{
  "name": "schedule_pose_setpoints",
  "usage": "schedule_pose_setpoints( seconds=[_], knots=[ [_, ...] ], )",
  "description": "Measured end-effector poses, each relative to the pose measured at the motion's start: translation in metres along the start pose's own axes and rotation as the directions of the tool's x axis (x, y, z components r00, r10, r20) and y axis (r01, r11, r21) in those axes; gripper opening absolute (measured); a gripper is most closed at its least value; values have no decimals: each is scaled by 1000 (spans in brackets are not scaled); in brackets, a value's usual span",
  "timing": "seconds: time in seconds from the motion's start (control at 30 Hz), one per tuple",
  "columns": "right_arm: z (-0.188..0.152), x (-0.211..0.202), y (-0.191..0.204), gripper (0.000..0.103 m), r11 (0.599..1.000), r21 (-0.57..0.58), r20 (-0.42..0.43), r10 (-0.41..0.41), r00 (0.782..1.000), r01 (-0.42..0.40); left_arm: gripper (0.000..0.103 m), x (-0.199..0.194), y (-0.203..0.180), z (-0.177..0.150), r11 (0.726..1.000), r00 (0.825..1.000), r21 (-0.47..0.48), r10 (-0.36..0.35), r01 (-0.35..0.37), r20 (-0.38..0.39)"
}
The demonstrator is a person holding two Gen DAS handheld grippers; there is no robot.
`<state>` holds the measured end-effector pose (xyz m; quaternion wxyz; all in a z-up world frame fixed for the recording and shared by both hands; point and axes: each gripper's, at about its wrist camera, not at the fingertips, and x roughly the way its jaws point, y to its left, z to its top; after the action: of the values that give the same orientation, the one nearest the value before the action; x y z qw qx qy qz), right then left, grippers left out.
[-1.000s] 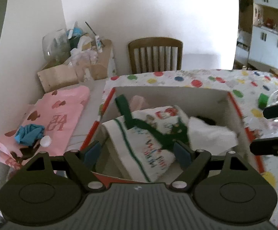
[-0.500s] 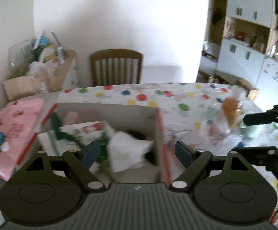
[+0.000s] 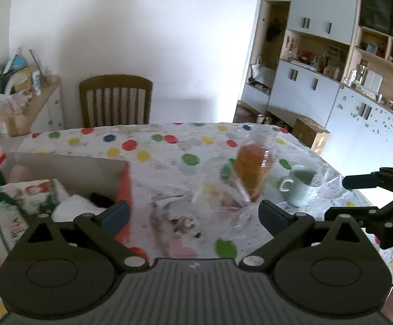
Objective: Organize soft objects
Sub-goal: 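Move the left gripper to the clear plastic bag while the right approaches the bubble wrap, then grasp the clear plastic bag with the left gripper while the right grasps the bubble wrap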
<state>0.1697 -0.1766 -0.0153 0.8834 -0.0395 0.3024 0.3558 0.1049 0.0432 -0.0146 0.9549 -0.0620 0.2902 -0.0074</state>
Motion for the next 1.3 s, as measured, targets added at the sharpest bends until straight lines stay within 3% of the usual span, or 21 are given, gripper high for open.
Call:
schedule_pose_setpoints(
  seconds=[0.3,0.57,0.77,0.93,1.1,1.3],
  knots=[
    [-27,-6,-70,102,993,26,-43,-116,992,117,103,52,-48,1,999,997,33,-25,27,-71],
    [-54,14,-134,100,971,93,-119,-208,971,219,103,105,-83,-7,994,993,83,-58,67,-102],
    [-74,35,-167,98,958,111,-182,-243,953,266,103,139,-98,-13,996,992,88,-15,27,-128],
    [-82,51,-184,98,958,116,-208,-237,949,264,103,157,-119,-23,987,990,159,6,16,-139],
    [-87,71,-197,98,958,108,-234,-235,943,265,103,173,-132,-28,993,987,110,48,-31,-153],
    [-94,91,-203,87,959,98,-271,-230,935,264,102,188,-128,-28,993,979,24,114,-112,-168]
  ],
)
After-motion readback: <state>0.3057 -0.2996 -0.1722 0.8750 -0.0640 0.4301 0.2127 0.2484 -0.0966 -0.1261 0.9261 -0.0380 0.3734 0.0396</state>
